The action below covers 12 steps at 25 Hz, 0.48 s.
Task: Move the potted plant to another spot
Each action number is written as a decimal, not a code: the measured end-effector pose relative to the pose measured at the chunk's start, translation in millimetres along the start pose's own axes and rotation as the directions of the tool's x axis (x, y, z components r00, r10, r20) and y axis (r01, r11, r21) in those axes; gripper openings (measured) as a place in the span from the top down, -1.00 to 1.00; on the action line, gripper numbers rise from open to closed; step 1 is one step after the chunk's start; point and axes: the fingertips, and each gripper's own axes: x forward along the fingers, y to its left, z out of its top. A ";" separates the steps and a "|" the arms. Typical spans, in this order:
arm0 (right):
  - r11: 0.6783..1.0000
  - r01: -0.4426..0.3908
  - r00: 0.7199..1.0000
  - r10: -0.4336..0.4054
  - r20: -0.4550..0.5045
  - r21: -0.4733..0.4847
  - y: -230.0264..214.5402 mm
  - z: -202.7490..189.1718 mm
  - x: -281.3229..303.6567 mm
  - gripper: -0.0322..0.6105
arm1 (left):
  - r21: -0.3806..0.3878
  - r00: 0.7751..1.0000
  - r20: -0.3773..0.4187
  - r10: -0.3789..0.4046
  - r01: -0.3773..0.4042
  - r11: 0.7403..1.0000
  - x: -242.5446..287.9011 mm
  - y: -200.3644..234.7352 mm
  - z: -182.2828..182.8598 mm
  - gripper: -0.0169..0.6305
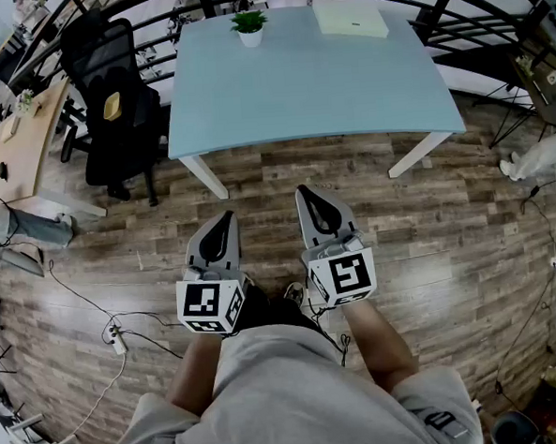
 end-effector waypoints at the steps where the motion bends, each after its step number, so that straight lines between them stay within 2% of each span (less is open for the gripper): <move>1: 1.000 -0.008 1.000 0.008 0.002 0.002 1.1 0.6 1.7 0.89 | -0.001 1.000 0.003 -0.001 0.001 1.000 0.1 -0.4 0.8 0.91; 5: 0.999 -0.038 0.999 0.038 0.005 0.028 8.2 0.2 9.4 0.89 | -0.006 1.000 -0.006 -0.003 0.003 1.000 -0.1 5.9 0.2 0.91; 9: 1.000 -0.025 1.000 0.025 0.005 0.016 11.8 -3.8 21.9 0.89 | -0.015 1.000 -0.022 -0.007 0.006 1.000 9.4 28.5 -5.6 0.91; 10: 1.000 -0.026 1.000 0.026 0.000 0.011 11.6 -6.4 28.5 0.83 | -0.018 1.000 -0.023 -0.010 0.010 1.000 15.6 35.0 -7.1 0.91; 12: 0.999 -0.035 0.999 0.035 -0.030 0.004 10.9 -16.0 46.0 0.56 | -0.030 0.999 -0.025 -0.023 0.022 0.999 30.6 47.8 -10.6 0.91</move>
